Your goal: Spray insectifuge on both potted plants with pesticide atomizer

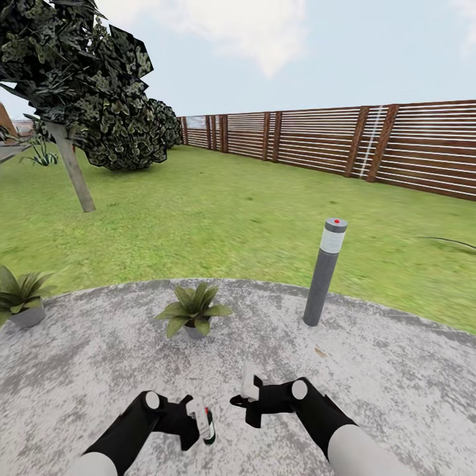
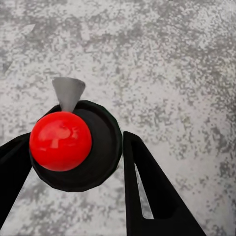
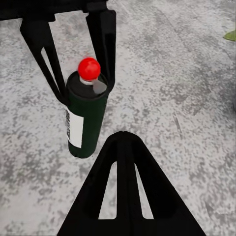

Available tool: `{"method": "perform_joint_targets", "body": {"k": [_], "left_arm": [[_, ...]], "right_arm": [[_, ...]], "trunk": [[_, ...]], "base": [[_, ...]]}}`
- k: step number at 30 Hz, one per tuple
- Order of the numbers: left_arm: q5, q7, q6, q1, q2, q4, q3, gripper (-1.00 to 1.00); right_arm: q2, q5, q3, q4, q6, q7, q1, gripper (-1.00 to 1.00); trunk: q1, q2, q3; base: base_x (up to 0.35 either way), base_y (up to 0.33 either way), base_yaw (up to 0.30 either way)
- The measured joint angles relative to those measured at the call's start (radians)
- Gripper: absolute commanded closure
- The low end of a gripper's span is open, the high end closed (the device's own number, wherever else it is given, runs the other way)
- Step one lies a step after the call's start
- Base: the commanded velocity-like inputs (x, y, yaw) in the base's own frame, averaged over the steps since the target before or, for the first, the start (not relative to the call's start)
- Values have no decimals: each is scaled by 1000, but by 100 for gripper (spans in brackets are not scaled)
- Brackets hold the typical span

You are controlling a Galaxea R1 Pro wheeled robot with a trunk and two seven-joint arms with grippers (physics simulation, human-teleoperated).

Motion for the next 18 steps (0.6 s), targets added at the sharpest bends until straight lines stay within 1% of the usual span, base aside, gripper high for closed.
{"method": "perform_joint_targets", "body": {"k": [4,8,9,11,15,18], "left_arm": [[-1,32,-1,4,-2,0,-1,100],[1,36,-1,2,-4,2,-1,100],[3,37,-1,1,-10,2,-2,100],[3,37,-3,1,-33,2,-2,100],[3,37,-3,1,-48,2,-2,100],[3,37,-3,2,-53,2,-2,100]], "right_arm": [[4,0,0,0,0,0,0,100],[4,0,0,1,0,0,0,100],[4,0,0,1,0,0,0,100],[4,0,0,2,0,0,0,100],[4,0,0,2,0,0,0,100],[4,0,0,2,0,0,0,100]], "trunk": [[0,0,0],[0,0,0],[0,0,0],[0,0,0],[0,0,0],[0,0,0]], "base": [[0,0,0],[0,0,0],[0,0,0],[0,0,0],[0,0,0],[0,0,0]]}}
